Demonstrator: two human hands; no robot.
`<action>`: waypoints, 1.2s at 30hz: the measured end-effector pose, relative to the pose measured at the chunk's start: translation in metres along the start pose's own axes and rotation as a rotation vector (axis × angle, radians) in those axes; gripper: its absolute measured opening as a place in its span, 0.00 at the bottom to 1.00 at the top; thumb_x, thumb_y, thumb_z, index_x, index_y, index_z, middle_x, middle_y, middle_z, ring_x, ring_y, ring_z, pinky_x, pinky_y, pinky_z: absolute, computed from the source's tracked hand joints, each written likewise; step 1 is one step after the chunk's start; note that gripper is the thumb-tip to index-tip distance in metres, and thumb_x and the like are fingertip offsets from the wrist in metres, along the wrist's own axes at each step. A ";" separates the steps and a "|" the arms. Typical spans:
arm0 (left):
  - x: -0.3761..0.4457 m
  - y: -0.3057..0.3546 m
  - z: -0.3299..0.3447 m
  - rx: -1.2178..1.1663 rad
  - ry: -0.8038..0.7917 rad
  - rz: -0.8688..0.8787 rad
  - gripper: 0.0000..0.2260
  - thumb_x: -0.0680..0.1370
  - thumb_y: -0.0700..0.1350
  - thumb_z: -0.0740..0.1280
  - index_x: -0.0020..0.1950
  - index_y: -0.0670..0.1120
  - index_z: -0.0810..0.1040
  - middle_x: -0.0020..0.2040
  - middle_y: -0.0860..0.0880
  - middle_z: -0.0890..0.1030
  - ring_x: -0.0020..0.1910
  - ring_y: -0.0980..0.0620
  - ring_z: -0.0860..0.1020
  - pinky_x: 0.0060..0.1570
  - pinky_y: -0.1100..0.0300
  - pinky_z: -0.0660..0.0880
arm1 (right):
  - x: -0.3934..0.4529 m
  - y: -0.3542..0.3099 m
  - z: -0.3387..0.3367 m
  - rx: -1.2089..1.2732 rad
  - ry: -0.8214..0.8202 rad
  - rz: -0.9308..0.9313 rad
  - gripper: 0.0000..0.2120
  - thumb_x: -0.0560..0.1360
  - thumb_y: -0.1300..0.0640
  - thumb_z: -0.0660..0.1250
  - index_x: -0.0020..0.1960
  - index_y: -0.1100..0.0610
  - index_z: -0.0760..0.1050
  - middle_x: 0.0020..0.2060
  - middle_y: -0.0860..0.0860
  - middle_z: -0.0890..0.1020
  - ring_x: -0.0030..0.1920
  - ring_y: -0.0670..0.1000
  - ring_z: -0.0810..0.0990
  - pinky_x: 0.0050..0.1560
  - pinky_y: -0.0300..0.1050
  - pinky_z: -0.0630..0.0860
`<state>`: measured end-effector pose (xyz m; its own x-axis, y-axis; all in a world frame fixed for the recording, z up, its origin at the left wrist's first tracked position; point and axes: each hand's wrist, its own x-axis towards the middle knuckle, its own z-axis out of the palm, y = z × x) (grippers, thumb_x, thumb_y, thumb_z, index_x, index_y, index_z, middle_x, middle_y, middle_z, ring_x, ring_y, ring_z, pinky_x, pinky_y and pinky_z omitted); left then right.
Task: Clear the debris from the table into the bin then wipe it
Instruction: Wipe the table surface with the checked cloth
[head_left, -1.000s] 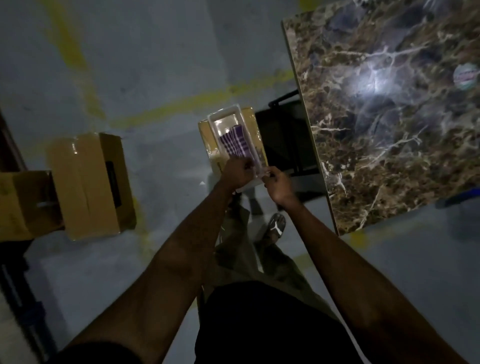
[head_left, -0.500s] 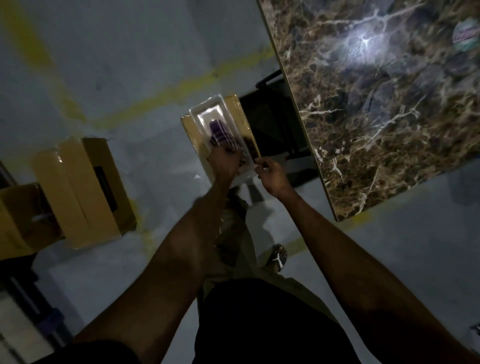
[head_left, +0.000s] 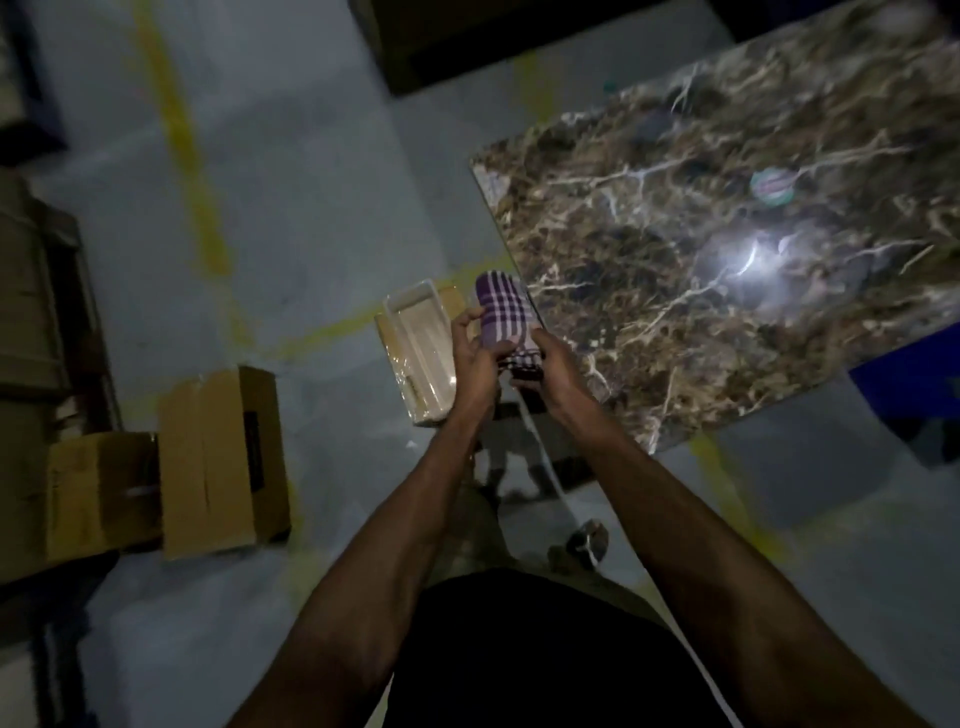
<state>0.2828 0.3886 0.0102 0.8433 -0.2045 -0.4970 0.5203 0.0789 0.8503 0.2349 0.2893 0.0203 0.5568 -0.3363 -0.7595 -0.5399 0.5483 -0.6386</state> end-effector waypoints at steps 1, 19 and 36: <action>-0.014 0.003 0.012 0.008 -0.008 0.006 0.29 0.70 0.27 0.70 0.67 0.44 0.69 0.63 0.36 0.80 0.56 0.37 0.83 0.52 0.45 0.81 | -0.012 -0.009 -0.014 0.035 -0.014 -0.049 0.12 0.83 0.51 0.63 0.56 0.57 0.81 0.46 0.56 0.87 0.44 0.55 0.86 0.46 0.50 0.82; -0.149 0.098 0.336 0.111 -0.515 0.064 0.19 0.81 0.60 0.66 0.57 0.46 0.86 0.50 0.40 0.86 0.40 0.43 0.84 0.35 0.55 0.78 | -0.160 -0.200 -0.278 -0.197 0.165 -0.858 0.06 0.81 0.60 0.71 0.57 0.59 0.80 0.52 0.58 0.84 0.50 0.53 0.85 0.46 0.50 0.83; -0.143 0.183 0.528 -0.064 -0.839 0.216 0.23 0.84 0.60 0.62 0.73 0.48 0.76 0.65 0.44 0.82 0.64 0.44 0.81 0.67 0.41 0.76 | -0.166 -0.390 -0.390 -0.171 0.437 -1.091 0.05 0.84 0.56 0.64 0.49 0.52 0.77 0.41 0.50 0.83 0.44 0.50 0.83 0.47 0.51 0.76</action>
<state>0.1857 -0.0830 0.3281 0.5597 -0.8286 -0.0123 0.3877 0.2487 0.8876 0.1071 -0.1669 0.3475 0.5301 -0.8135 0.2391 -0.0099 -0.2880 -0.9576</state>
